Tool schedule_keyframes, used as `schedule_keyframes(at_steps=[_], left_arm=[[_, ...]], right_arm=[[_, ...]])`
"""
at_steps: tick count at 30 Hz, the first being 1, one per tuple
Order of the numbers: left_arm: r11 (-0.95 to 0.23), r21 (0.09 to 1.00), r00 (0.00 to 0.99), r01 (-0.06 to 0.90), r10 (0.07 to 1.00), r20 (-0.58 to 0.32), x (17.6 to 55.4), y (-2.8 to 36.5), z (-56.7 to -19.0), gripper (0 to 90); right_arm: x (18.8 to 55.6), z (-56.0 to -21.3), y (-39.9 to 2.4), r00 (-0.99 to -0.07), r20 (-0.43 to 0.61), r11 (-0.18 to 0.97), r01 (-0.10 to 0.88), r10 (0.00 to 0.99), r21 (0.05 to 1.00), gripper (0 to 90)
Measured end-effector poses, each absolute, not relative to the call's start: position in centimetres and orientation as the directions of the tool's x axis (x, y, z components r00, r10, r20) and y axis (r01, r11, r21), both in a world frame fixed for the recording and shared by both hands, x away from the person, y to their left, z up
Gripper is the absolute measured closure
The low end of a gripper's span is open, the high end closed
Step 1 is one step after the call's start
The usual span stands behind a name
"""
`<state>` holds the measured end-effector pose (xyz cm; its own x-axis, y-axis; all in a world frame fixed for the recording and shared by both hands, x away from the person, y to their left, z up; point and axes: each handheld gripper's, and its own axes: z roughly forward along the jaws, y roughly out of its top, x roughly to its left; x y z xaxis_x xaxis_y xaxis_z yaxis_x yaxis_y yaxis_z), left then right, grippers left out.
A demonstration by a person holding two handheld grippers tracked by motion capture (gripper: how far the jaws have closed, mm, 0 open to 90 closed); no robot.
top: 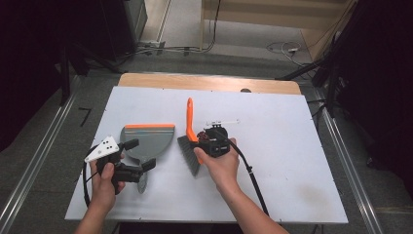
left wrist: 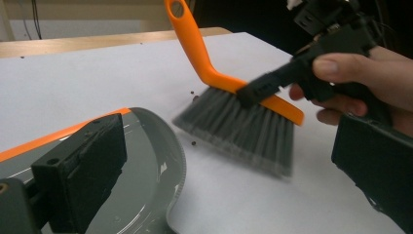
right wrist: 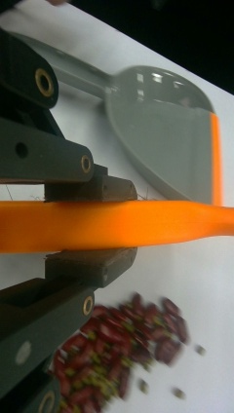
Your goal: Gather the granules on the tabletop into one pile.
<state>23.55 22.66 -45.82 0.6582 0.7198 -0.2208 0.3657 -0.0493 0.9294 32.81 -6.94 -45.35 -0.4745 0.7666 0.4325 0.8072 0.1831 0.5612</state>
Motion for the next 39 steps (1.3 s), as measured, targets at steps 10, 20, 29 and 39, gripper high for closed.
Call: schedule_keyframes(at_steps=[10,20,29,39], left_arm=[[-0.062,0.929,0.665,0.366,0.715,-0.215,23.6,22.1,-45.8,0.0],[-0.064,0.927,0.664,0.369,0.716,-0.215,23.7,22.1,-45.9,0.0],[-0.07,0.926,0.665,0.37,0.716,-0.212,23.8,22.0,-46.0,0.0],[-0.069,0.927,0.667,0.37,0.714,-0.213,23.8,22.1,-46.0,0.0]], right_arm=[[33.0,-46.4,-7.9,-0.463,0.442,0.196,0.827,0.768,0.527,68.8],[33.2,-45.9,-11.6,-0.426,0.365,0.169,0.81,0.828,0.562,68.7],[33.4,-44.5,-12.4,-0.448,0.388,0.15,0.787,0.805,0.598,69.0],[36.5,-44.7,-7.3,-0.422,0.391,0.112,0.784,0.818,0.61,69.0]])
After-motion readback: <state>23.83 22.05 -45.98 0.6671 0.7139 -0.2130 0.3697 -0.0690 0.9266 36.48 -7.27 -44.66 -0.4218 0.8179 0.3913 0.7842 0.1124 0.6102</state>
